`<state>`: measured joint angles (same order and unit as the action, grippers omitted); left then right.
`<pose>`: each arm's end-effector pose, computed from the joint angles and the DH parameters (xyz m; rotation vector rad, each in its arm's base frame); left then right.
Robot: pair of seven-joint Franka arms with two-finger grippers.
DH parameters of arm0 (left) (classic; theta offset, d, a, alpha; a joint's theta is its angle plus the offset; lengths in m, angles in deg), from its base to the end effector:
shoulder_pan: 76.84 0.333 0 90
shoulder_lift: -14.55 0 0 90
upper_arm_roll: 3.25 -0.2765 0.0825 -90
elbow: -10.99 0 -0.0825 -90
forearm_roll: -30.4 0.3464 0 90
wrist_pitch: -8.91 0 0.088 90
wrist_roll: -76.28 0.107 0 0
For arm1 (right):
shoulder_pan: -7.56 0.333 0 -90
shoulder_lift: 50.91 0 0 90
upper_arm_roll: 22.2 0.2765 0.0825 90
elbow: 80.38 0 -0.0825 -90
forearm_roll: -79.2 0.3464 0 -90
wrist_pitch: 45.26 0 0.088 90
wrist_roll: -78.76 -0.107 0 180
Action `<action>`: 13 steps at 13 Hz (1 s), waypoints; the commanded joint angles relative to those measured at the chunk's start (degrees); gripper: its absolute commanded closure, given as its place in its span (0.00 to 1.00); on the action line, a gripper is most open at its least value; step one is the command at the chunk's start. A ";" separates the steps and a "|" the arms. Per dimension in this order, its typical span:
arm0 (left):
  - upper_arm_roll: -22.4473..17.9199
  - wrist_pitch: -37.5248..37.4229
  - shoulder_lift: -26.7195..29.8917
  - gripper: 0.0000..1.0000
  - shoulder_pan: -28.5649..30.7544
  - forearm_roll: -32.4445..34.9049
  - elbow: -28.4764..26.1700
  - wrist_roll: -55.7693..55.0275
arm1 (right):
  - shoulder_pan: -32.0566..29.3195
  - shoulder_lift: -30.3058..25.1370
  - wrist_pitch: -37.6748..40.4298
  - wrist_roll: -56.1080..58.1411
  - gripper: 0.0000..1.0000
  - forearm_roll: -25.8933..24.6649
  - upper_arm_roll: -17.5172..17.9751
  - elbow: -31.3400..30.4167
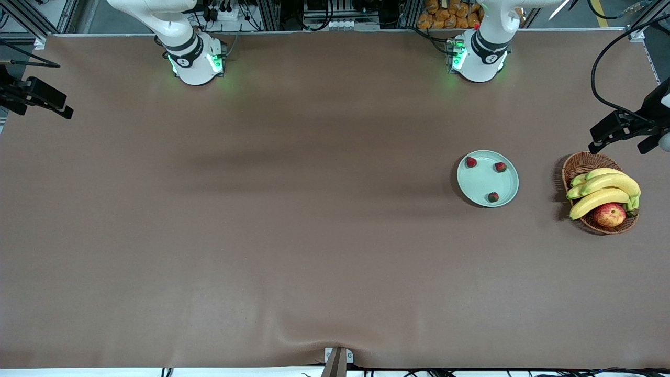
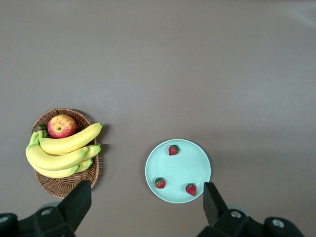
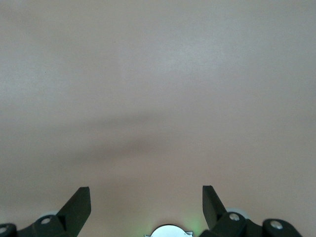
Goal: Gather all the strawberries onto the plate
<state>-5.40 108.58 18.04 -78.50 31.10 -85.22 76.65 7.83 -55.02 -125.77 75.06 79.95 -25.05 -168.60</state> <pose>0.5157 0.0061 0.5844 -3.1251 -0.0013 -0.1896 0.4792 -0.0210 0.6200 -3.1196 0.1680 0.0986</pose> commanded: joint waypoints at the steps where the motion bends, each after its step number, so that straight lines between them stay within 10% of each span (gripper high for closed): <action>1: -0.31 -1.67 0.20 0.00 -0.18 -0.97 0.76 -0.45 | -0.27 -0.02 0.61 0.54 0.00 -0.57 0.30 0.77; 13: 0.04 -7.83 0.12 0.00 -0.45 -0.88 0.76 -1.16 | -0.18 -0.02 0.61 0.54 0.00 -0.57 0.30 0.77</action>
<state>-5.22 102.75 18.04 -78.61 31.06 -85.20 75.94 7.83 -55.02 -125.77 75.06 79.95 -25.05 -168.60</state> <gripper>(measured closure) 0.000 0.000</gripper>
